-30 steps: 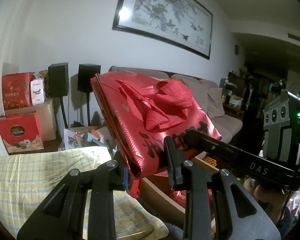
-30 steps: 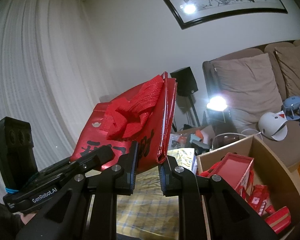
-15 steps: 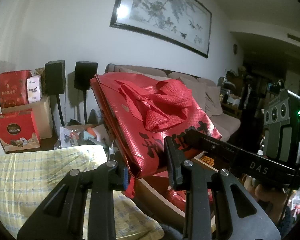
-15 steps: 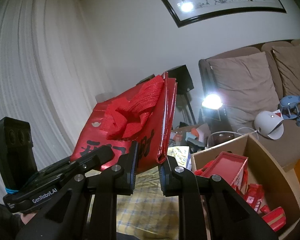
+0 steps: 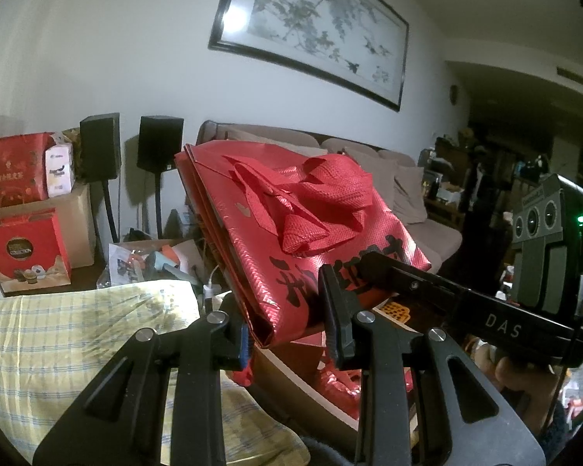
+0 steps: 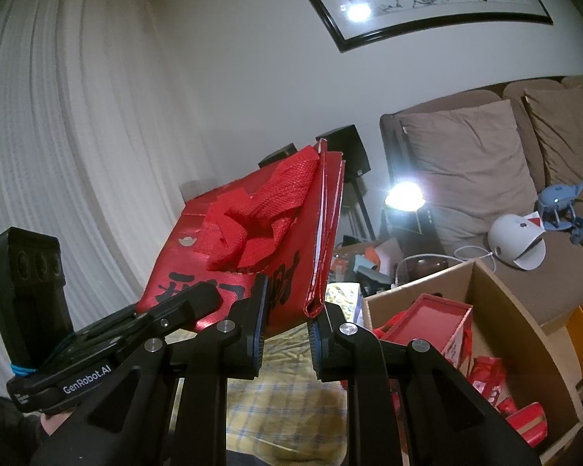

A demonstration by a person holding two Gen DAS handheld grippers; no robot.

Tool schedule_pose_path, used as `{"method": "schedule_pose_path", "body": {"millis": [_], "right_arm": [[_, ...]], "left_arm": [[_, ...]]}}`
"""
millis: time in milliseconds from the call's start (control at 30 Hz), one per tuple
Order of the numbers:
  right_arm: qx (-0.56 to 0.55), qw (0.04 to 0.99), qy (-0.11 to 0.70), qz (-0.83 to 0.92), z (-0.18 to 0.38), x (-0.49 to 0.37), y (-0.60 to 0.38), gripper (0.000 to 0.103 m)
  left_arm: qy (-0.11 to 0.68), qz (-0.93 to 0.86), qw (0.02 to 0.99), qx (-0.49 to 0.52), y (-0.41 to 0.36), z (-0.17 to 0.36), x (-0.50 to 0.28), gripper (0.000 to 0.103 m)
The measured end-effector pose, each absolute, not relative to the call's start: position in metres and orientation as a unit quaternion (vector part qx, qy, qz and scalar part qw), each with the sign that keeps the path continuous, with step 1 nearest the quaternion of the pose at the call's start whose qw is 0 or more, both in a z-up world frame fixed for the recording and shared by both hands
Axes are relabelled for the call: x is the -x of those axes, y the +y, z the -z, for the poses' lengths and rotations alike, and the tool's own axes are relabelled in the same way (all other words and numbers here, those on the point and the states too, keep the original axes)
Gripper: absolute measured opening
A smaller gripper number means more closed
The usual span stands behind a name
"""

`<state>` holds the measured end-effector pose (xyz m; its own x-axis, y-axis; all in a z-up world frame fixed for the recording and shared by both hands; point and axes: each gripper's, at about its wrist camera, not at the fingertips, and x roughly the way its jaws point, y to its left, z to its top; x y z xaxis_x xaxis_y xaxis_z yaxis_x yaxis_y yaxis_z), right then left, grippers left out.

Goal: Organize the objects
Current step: 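Lower the red printed bag into the cardboard box with the right gripper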

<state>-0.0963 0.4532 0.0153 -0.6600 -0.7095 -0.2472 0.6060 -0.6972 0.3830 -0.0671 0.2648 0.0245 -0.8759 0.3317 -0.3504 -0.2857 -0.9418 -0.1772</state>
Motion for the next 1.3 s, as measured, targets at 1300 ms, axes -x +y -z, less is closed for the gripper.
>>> {"method": "schedule_pose_path", "body": {"millis": [1300], "right_arm": [[-0.196, 0.342, -0.137, 0.909, -0.024, 0.098, 0.473, 0.018]], "left_arm": [[-0.064, -0.961, 0.183, 0.197, 0.290, -0.027, 0.080, 0.027]]}}
